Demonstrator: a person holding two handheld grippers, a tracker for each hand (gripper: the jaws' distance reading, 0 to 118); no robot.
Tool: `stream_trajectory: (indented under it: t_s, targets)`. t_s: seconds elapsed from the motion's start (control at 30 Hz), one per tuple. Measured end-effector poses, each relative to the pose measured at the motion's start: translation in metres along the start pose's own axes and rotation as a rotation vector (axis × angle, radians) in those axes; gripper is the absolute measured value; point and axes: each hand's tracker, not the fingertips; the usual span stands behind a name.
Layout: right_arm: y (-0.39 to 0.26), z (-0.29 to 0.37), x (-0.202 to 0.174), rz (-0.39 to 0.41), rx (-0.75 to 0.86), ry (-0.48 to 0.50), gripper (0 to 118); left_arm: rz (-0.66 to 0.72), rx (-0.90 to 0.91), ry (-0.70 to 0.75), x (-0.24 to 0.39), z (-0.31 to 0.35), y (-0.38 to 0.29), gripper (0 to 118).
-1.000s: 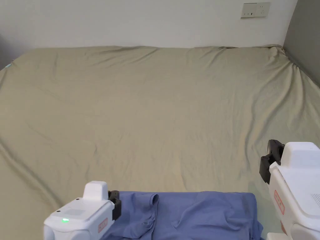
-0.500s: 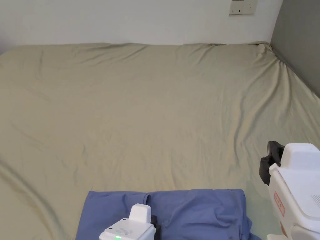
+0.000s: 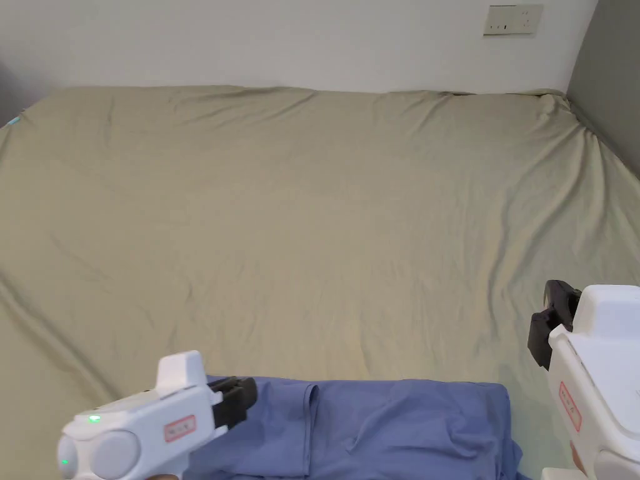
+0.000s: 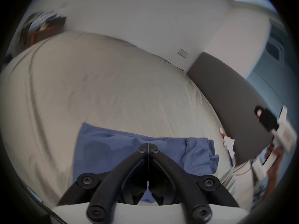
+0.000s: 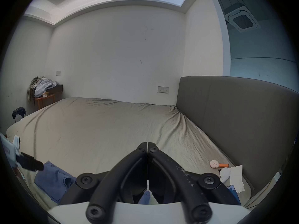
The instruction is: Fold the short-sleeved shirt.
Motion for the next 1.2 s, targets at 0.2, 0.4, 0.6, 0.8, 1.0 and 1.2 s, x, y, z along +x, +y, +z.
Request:
stream_trajectory:
  t_s: [0.2,0.4,0.6,0.8,1.0,1.2]
  targets:
    - [-0.008,-0.012,-0.001,0.011,-0.012,0.021,3,0.234,-0.094,0.002,-0.083,0.011,0.017,39]
    - [-0.006,-0.012,-0.013,0.025,-0.029,0.03,3,0.257,-0.184,0.005,-0.114,-0.008,0.005,111]
    - [-0.011,-0.018,-0.012,0.037,-0.046,0.029,3,0.287,-0.191,-0.109,-0.115,-0.035,-0.009,46]
    - [-0.011,-0.019,-0.01,0.037,-0.054,0.019,3,0.198,-0.207,-0.05,-0.095,-0.046,-0.011,17]
    - [-0.002,-0.013,-0.017,0.035,-0.047,0.018,3,0.132,-0.138,-0.018,-0.083,-0.013,0.001,10]
    - [0.002,-0.013,-0.015,0.023,-0.027,0.032,3,0.102,-0.033,0.116,-0.102,0.037,0.025,9]
